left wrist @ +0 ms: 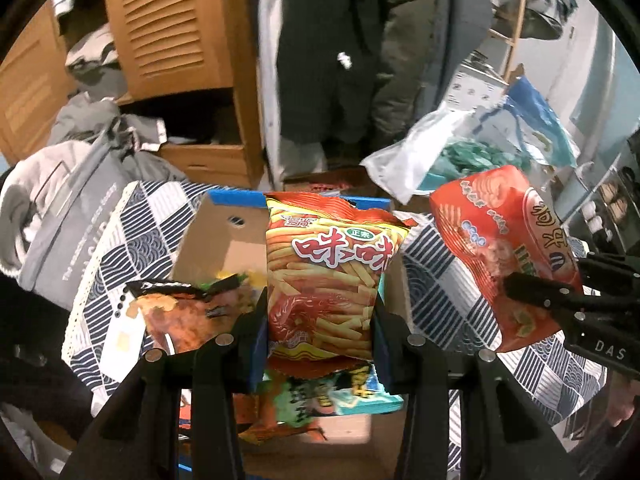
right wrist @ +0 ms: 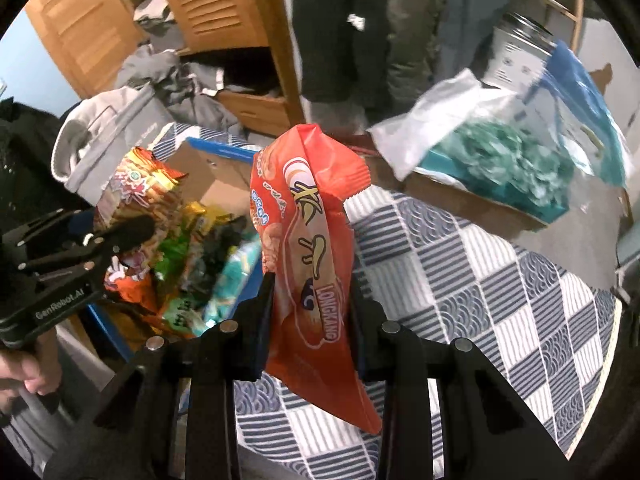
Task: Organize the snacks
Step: 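Carry both held bags over the cardboard box, then lower both bags into the box and open both grippers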
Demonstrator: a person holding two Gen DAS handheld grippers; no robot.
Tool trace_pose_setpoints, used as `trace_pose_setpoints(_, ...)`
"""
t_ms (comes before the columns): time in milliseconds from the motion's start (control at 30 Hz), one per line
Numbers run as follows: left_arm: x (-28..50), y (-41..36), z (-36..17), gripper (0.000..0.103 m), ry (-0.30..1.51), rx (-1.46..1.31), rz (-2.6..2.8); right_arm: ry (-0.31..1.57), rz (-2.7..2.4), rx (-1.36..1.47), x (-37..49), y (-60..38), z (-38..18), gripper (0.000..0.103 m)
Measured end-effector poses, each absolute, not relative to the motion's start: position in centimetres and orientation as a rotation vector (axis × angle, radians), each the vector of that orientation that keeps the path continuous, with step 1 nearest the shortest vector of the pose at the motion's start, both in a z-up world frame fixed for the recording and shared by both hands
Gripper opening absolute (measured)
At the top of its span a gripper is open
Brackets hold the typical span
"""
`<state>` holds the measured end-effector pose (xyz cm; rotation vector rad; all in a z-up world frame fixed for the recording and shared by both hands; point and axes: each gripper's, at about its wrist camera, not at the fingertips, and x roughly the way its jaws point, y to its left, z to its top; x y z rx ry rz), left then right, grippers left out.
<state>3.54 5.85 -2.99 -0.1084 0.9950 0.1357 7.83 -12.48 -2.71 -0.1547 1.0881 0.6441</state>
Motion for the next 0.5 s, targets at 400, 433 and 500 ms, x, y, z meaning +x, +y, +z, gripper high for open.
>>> trace_pose_setpoints(400,2.9,9.9,-5.0,0.044,1.032,-0.155,0.195,1.135,0.717,-0.207,8.0,-5.4,-4.0,0.030)
trace_pose_setpoints(433,2.9,10.3,-5.3,0.044,1.038,-0.158,0.200,1.140,0.720,-0.210,8.0,-4.9,-4.2,0.030)
trace_pose_setpoints(500,2.9,10.8,-5.8,0.044,1.049,-0.165,0.206,1.145,0.723,-0.214,8.1,-4.2,-4.4,0.030)
